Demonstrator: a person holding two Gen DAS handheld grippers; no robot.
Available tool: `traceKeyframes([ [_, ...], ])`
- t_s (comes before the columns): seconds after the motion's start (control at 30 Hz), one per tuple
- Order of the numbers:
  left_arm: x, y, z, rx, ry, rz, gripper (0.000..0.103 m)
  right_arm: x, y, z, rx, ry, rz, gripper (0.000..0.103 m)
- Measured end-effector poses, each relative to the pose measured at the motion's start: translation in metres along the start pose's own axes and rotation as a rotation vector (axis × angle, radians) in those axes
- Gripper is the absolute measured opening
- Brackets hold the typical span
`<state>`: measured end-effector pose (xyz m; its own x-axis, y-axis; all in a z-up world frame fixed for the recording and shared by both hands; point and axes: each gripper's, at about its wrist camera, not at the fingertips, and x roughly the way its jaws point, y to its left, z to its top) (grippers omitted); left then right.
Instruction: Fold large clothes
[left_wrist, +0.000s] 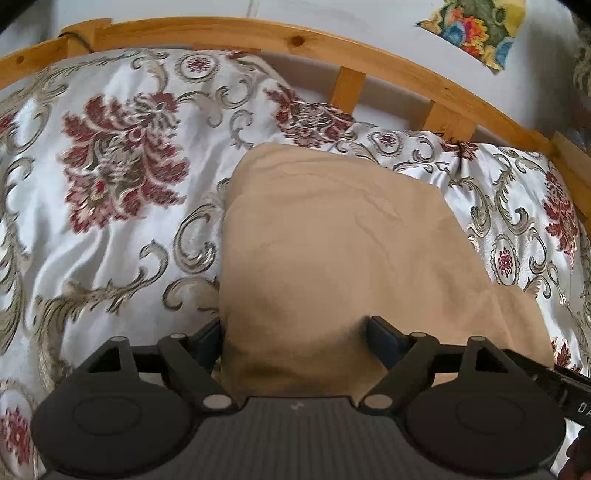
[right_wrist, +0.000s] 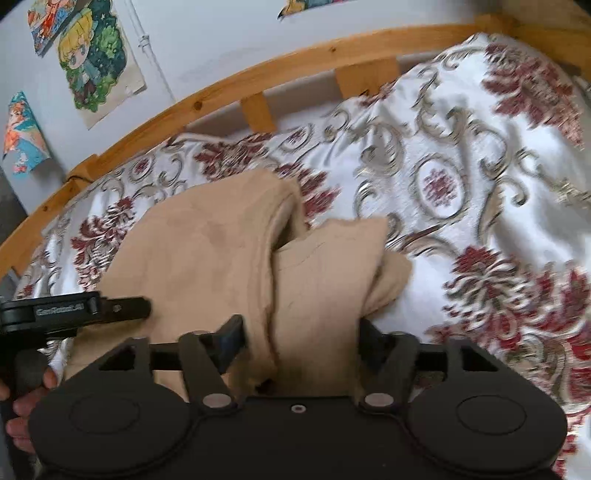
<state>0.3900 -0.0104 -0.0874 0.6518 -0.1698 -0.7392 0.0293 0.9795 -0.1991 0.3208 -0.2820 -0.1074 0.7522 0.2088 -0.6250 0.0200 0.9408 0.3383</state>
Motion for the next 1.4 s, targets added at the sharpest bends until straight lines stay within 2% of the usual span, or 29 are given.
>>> traceKeyframes([
  [0.13, -0.017, -0.011, -0.012, 0.047, -0.029, 0.022, 0.091, -0.018, -0.001, -0.001, 0.008, -0.025, -0.028, 0.072],
  [0.2, -0.029, -0.018, -0.014, 0.074, -0.045, 0.032, 0.093, -0.03, 0.0, -0.002, 0.02, -0.04, -0.036, 0.078],
  [0.27, -0.045, -0.025, -0.016, 0.102, -0.072, 0.026, 0.095, -0.045, 0.0, -0.002, 0.021, -0.074, -0.038, 0.085],
  [0.47, -0.103, -0.038, -0.036, 0.17, -0.179, 0.026, 0.102, -0.098, 0.009, -0.001, 0.001, -0.211, -0.05, 0.093],
  [0.6, -0.142, -0.034, -0.056, 0.189, -0.25, -0.004, 0.102, -0.139, 0.02, -0.01, -0.018, -0.312, -0.051, 0.099],
  [0.9, -0.213, -0.013, -0.1, 0.158, -0.335, -0.024, 0.102, -0.218, 0.052, -0.053, -0.067, -0.471, -0.042, 0.102],
  [1.1, -0.25, 0.005, -0.122, 0.12, -0.328, -0.029, 0.102, -0.249, 0.068, -0.09, -0.059, -0.46, -0.016, 0.102],
  [1.2, -0.265, 0.012, -0.138, 0.103, -0.328, -0.048, 0.102, -0.26, 0.078, -0.104, -0.098, -0.441, -0.022, 0.102],
  [1.3, -0.27, 0.013, -0.162, 0.14, -0.306, -0.024, 0.102, -0.27, 0.087, -0.119, -0.127, -0.426, -0.05, 0.102],
  [1.4, -0.269, 0.008, -0.173, 0.189, -0.284, 0.023, 0.102, -0.272, 0.091, -0.135, -0.12, -0.363, -0.101, 0.102],
])
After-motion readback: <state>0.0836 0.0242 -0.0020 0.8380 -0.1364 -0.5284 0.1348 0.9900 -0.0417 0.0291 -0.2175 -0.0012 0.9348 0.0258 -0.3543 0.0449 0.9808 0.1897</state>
